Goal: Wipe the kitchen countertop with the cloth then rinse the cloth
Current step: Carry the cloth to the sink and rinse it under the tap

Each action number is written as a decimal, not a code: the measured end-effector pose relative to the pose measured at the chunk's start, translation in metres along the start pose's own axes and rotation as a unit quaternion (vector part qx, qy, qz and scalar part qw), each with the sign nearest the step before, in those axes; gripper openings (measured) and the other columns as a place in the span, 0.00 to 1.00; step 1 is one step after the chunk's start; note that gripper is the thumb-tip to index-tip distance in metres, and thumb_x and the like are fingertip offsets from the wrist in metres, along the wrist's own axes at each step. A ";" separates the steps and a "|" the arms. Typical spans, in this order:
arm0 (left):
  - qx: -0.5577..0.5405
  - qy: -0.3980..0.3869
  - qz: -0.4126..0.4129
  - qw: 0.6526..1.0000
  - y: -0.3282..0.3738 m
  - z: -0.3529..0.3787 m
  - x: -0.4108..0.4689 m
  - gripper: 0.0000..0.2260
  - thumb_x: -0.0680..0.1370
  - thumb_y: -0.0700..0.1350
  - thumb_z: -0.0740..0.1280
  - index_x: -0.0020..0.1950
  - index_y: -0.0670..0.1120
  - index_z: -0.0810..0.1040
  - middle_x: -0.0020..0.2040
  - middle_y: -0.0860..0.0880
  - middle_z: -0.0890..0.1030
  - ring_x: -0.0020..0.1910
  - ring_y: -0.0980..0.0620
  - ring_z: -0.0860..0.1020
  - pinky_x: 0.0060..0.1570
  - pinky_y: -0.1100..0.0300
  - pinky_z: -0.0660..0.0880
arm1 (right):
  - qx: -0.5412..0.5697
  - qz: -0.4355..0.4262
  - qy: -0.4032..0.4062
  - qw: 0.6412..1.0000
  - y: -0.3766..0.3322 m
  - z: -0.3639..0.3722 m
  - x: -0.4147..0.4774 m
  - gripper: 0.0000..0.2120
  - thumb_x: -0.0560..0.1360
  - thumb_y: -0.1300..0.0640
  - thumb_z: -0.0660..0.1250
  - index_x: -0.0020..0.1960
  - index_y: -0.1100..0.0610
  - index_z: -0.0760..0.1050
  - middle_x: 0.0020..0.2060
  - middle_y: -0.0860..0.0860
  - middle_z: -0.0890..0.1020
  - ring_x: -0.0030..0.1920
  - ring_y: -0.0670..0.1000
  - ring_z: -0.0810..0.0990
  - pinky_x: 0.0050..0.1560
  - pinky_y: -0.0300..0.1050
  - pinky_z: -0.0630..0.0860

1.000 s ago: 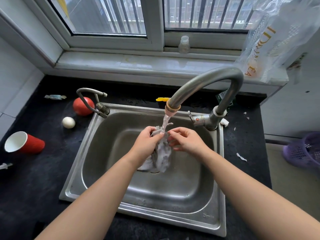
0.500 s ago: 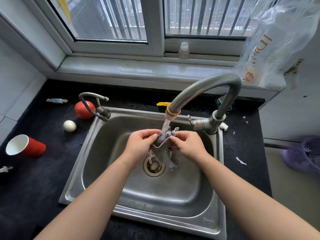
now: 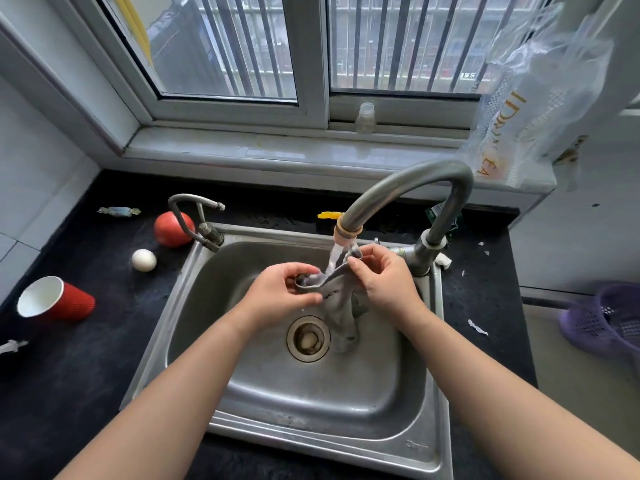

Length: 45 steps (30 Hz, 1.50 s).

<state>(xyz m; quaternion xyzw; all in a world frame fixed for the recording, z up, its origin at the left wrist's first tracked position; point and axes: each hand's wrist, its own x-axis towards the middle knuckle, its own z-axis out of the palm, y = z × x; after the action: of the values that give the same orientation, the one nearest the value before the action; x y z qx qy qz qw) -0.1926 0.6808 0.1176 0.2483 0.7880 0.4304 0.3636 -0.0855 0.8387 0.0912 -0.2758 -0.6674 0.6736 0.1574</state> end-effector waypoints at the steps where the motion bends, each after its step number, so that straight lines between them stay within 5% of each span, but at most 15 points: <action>1: 0.037 0.005 0.001 0.999 -0.003 -0.002 -0.002 0.12 0.68 0.38 0.75 0.49 0.49 0.82 0.41 0.48 0.83 0.35 0.57 0.79 0.42 0.64 0.76 | 0.000 -0.006 0.010 1.000 -0.003 -0.001 -0.001 0.07 0.74 0.59 0.68 0.40 0.47 0.78 0.38 0.51 0.82 0.42 0.51 0.81 0.46 0.50 0.80; 4: 0.099 0.113 0.030 0.988 -0.008 -0.010 -0.003 0.03 0.70 0.46 0.74 0.41 0.53 0.84 0.34 0.49 0.82 0.30 0.58 0.75 0.33 0.66 0.72 | 0.016 -0.036 0.029 0.999 -0.009 -0.006 -0.004 0.04 0.72 0.54 0.69 0.40 0.46 0.78 0.37 0.50 0.82 0.41 0.50 0.81 0.46 0.49 0.81; 6: 0.125 0.166 0.061 0.976 -0.008 -0.014 -0.002 0.03 0.72 0.50 0.71 0.38 0.55 0.81 0.40 0.54 0.79 0.37 0.58 0.77 0.34 0.70 0.71 | 0.005 -0.038 0.040 0.998 -0.009 -0.008 -0.006 0.03 0.71 0.54 0.70 0.42 0.46 0.77 0.36 0.47 0.82 0.40 0.47 0.81 0.43 0.43 0.80; 9: 0.136 0.138 0.068 0.979 -0.010 -0.007 -0.002 0.04 0.75 0.48 0.68 0.40 0.51 0.80 0.45 0.54 0.77 0.42 0.59 0.76 0.43 0.67 0.71 | -0.029 0.011 0.047 0.998 0.001 -0.010 -0.011 0.06 0.72 0.60 0.70 0.42 0.49 0.76 0.38 0.50 0.82 0.40 0.47 0.79 0.42 0.38 0.76; 15: -0.265 0.132 -0.083 0.952 0.001 0.027 0.005 0.07 0.80 0.45 0.61 0.46 0.44 0.75 0.43 0.42 0.80 0.42 0.48 0.79 0.39 0.57 0.80 | -0.038 0.004 -0.100 0.994 0.001 0.011 -0.003 0.07 0.72 0.59 0.70 0.40 0.48 0.78 0.39 0.45 0.81 0.39 0.42 0.78 0.40 0.30 0.73; 18: -0.252 0.134 -0.067 0.956 0.009 0.034 0.007 0.07 0.80 0.44 0.60 0.45 0.44 0.74 0.42 0.44 0.80 0.40 0.48 0.79 0.39 0.54 0.79 | -0.096 0.011 -0.109 0.989 0.014 0.016 0.000 0.09 0.67 0.52 0.74 0.43 0.43 0.75 0.50 0.45 0.76 0.49 0.38 0.75 0.44 0.24 0.70; 22: -0.269 0.117 -0.066 0.954 0.010 0.020 0.007 0.09 0.81 0.45 0.58 0.45 0.44 0.75 0.38 0.47 0.83 0.38 0.50 0.82 0.40 0.53 0.81 | -0.094 0.063 -0.179 0.977 0.043 0.010 -0.001 0.32 0.58 0.46 0.78 0.59 0.45 0.69 0.56 0.46 0.77 0.56 0.45 0.77 0.55 0.43 0.76; 26: -0.403 0.101 -0.085 0.906 0.012 0.014 0.013 0.12 0.82 0.47 0.53 0.41 0.46 0.70 0.34 0.50 0.75 0.34 0.52 0.77 0.34 0.54 0.77 | -0.178 0.072 -0.198 0.961 0.061 0.013 0.005 0.13 0.68 0.50 0.71 0.52 0.43 0.77 0.50 0.45 0.81 0.51 0.48 0.80 0.54 0.50 0.78; 28: -0.406 0.150 -0.116 0.894 0.002 0.011 0.019 0.11 0.81 0.51 0.57 0.45 0.45 0.68 0.38 0.49 0.72 0.37 0.50 0.75 0.41 0.50 0.76 | -0.179 0.108 -0.157 0.965 0.065 0.012 0.010 0.11 0.72 0.51 0.67 0.54 0.46 0.76 0.51 0.46 0.81 0.53 0.48 0.79 0.54 0.45 0.76; 31: -0.300 0.196 -0.187 0.915 -0.019 0.014 0.024 0.23 0.73 0.49 0.71 0.57 0.41 0.61 0.52 0.43 0.71 0.51 0.47 0.76 0.58 0.49 0.74 | -0.131 0.149 -0.114 0.973 0.065 0.014 0.012 0.11 0.75 0.54 0.62 0.57 0.50 0.74 0.50 0.47 0.79 0.53 0.48 0.77 0.54 0.44 0.73; 34: -0.214 0.230 -0.211 0.926 -0.028 0.030 0.026 0.25 0.71 0.32 0.68 0.57 0.45 0.55 0.51 0.44 0.65 0.42 0.53 0.70 0.42 0.63 0.71 | -0.014 0.172 -0.092 0.981 0.052 0.019 0.008 0.13 0.69 0.56 0.60 0.53 0.51 0.74 0.47 0.51 0.80 0.49 0.49 0.77 0.50 0.46 0.74; 37: -0.243 0.173 -0.281 0.912 -0.035 0.045 0.031 0.18 0.75 0.35 0.58 0.62 0.49 0.63 0.51 0.43 0.71 0.42 0.50 0.72 0.41 0.57 0.72 | 0.075 0.143 -0.067 0.985 0.041 0.020 0.003 0.14 0.67 0.55 0.61 0.49 0.61 0.75 0.42 0.56 0.80 0.43 0.50 0.77 0.47 0.47 0.73; 39: -0.293 0.081 -0.354 0.885 -0.028 0.046 0.029 0.07 0.75 0.45 0.58 0.49 0.47 0.74 0.42 0.44 0.78 0.33 0.49 0.74 0.40 0.56 0.71 | 0.045 0.098 -0.065 0.992 0.037 0.022 0.000 0.14 0.71 0.53 0.67 0.47 0.64 0.74 0.39 0.55 0.79 0.39 0.48 0.76 0.43 0.43 0.73; 42: -0.345 -0.010 -0.351 0.870 -0.022 0.050 0.032 0.23 0.76 0.62 0.55 0.38 0.48 0.81 0.30 0.47 0.81 0.29 0.49 0.77 0.47 0.51 0.72 | 0.032 0.085 -0.082 0.992 0.033 0.027 -0.002 0.13 0.71 0.56 0.71 0.40 0.65 0.74 0.33 0.54 0.77 0.35 0.49 0.74 0.37 0.43 0.72; 45: -0.376 -0.043 -0.316 0.870 -0.014 0.056 0.036 0.23 0.76 0.58 0.58 0.32 0.48 0.84 0.30 0.47 0.83 0.31 0.49 0.80 0.38 0.57 0.76 | 0.074 0.108 -0.095 0.987 0.030 0.030 -0.003 0.09 0.66 0.53 0.72 0.36 0.59 0.76 0.29 0.50 0.78 0.31 0.46 0.75 0.34 0.38 0.72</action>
<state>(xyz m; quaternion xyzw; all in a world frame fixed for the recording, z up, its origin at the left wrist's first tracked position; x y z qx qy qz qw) -0.1717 0.7264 0.0724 -0.1511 0.5864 0.5455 0.5794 -0.0961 0.8109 0.0607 -0.2686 -0.5942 0.7571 0.0399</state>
